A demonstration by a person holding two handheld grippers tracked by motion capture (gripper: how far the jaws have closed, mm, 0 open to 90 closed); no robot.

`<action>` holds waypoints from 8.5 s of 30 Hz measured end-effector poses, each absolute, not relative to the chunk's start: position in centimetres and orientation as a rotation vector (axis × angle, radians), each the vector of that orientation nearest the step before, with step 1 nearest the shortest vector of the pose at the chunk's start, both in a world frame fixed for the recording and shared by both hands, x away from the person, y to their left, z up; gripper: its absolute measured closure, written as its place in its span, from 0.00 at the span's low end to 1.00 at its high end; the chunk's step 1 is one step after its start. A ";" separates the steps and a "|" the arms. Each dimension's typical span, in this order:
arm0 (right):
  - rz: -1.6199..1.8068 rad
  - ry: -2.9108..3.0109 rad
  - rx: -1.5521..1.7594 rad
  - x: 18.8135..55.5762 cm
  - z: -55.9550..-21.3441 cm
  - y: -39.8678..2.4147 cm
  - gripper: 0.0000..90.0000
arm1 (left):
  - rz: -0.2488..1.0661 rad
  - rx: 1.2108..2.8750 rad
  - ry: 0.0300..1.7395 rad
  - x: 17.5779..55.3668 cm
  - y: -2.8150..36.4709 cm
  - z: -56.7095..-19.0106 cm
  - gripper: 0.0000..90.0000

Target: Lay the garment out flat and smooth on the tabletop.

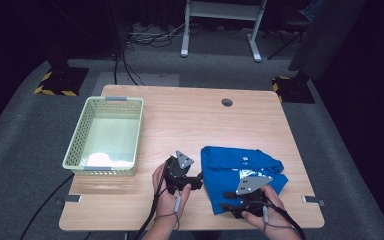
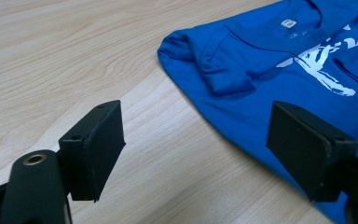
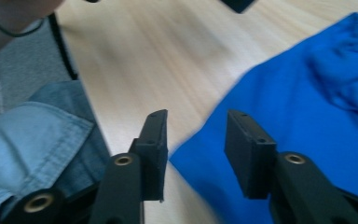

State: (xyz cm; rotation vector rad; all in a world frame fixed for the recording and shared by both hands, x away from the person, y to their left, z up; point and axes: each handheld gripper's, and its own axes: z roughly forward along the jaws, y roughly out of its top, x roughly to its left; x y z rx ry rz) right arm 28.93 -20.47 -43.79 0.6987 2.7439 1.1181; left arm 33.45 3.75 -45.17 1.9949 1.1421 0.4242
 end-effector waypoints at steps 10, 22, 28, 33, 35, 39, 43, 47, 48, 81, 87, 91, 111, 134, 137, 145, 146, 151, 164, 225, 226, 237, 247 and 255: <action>1.114 2.611 0.834 30.2 -42.7 -23.4 0.64 | 0.418 2.003 1.138 33.5 3.5 -45.2 0.21; 1.073 2.500 0.985 31.7 -42.5 -26.5 0.64 | 0.390 2.020 1.104 34.3 2.3 -45.4 0.21; 1.024 2.467 1.034 32.4 -42.9 -27.5 0.64 | 0.377 2.040 1.095 34.7 1.5 -45.7 0.21; 0.991 2.451 1.074 33.1 -43.5 -28.2 0.66 | 0.379 2.053 1.097 35.2 1.1 -46.0 0.22; 0.982 2.445 1.092 33.4 -43.9 -28.5 0.66 | 0.366 2.059 1.098 35.4 1.0 -46.1 0.26; 0.951 2.438 1.120 33.9 -44.7 -28.7 0.66 | 0.362 2.080 1.090 35.7 0.3 -46.5 0.28; 0.920 2.432 1.138 34.3 -45.5 -28.7 0.65 | 0.363 2.118 1.063 35.9 -0.4 -46.9 0.28; 0.884 2.431 1.142 34.7 -46.2 -28.6 0.65 | 0.356 2.149 1.036 36.0 -0.9 -47.4 0.28; 0.874 2.430 1.144 34.8 -46.4 -28.5 0.64 | 0.355 2.156 1.027 36.1 -0.9 -47.5 0.27; 0.858 2.382 1.108 34.0 -45.8 -29.6 0.96 | 0.378 2.248 1.113 36.6 -0.4 -49.2 0.28; 0.876 2.365 1.095 32.8 -44.4 -30.1 0.96 | 0.382 2.246 1.142 36.3 0.5 -49.1 0.28; 0.884 2.354 1.089 31.8 -43.7 -30.5 0.96 | 0.384 2.242 1.164 36.2 1.2 -49.1 0.28; 0.884 2.333 1.131 27.1 -42.7 -33.9 0.96 | 0.376 2.154 1.121 35.7 1.4 -47.9 0.24; 0.865 2.252 1.347 26.7 -44.1 -37.8 0.54 | 0.479 2.136 1.002 36.6 0.5 -46.7 0.35; 0.867 2.257 1.325 28.0 -43.9 -37.5 0.55 | 0.475 2.140 0.988 37.1 0.5 -46.6 0.37; 0.874 2.243 1.292 31.6 -43.3 -37.2 0.55 | 0.432 2.180 0.979 38.4 0.0 -46.9 0.43; 0.875 2.242 1.293 32.1 -43.3 -37.2 0.55 | 0.419 2.194 0.963 38.7 -0.2 -46.9 0.45; 0.874 2.254 1.310 34.6 -43.9 -37.4 0.54 | 0.365 2.229 0.945 39.4 -1.1 -47.3 0.51; 0.905 2.264 1.373 39.4 -46.3 -37.7 0.44 | 0.300 2.291 0.966 39.9 -1.7 -48.1 0.88; 0.913 2.031 1.120 46.7 -37.8 -34.3 0.61 | 0.602 2.060 1.057 48.0 -1.1 -40.9 0.57; 0.885 1.965 1.131 47.2 -38.1 -34.4 0.51 | 0.618 2.056 1.090 48.4 -0.9 -41.2 0.48; 0.866 2.054 1.132 44.6 -41.3 -33.6 0.44 | 0.525 2.232 1.031 46.3 -1.3 -43.4 0.49; 0.823 2.273 1.112 43.3 -45.6 -32.9 0.43 | 0.422 2.371 1.015 45.0 -2.3 -47.0 0.48; 0.822 2.379 1.155 43.1 -48.7 -33.3 0.46 | 0.399 2.366 1.040 44.1 -1.9 -48.1 0.48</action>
